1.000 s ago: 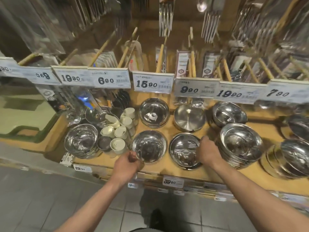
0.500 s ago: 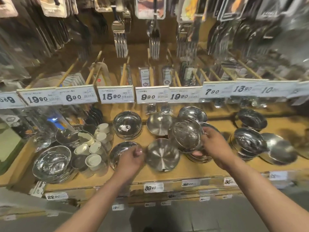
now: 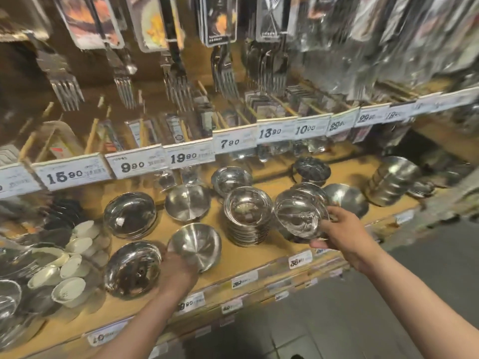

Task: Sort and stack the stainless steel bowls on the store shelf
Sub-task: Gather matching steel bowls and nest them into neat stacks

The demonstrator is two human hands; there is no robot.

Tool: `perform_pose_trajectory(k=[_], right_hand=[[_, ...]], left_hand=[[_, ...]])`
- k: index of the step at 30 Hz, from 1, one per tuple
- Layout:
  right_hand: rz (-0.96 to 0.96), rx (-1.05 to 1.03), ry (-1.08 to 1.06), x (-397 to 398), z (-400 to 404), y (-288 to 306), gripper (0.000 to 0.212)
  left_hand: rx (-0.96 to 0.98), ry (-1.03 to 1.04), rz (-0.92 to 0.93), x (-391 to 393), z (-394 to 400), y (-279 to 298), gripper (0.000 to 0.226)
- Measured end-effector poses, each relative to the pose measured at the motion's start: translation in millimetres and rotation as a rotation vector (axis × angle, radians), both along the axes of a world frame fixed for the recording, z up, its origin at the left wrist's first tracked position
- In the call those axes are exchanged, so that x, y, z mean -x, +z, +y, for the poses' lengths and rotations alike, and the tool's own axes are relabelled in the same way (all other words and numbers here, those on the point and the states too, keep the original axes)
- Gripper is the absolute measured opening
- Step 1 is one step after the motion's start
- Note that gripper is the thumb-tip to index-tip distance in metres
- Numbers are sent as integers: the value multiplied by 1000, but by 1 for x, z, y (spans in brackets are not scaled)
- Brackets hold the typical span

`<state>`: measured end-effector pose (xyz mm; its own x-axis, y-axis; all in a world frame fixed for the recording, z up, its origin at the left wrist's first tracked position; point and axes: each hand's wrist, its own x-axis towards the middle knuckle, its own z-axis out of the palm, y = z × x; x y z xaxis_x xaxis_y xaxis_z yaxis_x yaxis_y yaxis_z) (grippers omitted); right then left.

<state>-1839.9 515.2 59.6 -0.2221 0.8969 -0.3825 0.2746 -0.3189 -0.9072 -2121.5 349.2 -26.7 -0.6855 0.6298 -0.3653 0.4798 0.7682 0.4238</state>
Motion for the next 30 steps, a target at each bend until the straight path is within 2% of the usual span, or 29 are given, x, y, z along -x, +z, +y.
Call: perform_pose_trajectory(k=[2,5,8,12,15,16,19,20,25,30], right_hand=[[-9,9,11,-5,0,-4,39],[3,24,6,-6,-2,-10,37],[-15,11,30,-1,-1,-14,38],[-30,-8,79,7,0,-17,37],[-39,-6,74,9,-3,-19,38],[-40,-2,65,9,-4,-21,39],[-49,17,60,9,-10,-28,44],[-49,28,59,9,-13,-30,44],[-36,60,47,8,-16,-36,40],[33,56,80,-12,-5,-33,36]], left_hand=[[84,145,-80,-5,1,-4,51],[92,286,-144,-8,7,-3,70],[103,306,-142,-6,10,-6,84],[-6,355,-214,-6,15,-15,95],[-13,437,-261,-1,18,-20,99],[-12,446,-298,2,18,-24,95],[-37,424,-428,8,14,-35,59],[-53,434,-450,11,12,-37,54],[-150,502,-616,21,4,-33,53],[-206,526,-549,17,-17,2,35]])
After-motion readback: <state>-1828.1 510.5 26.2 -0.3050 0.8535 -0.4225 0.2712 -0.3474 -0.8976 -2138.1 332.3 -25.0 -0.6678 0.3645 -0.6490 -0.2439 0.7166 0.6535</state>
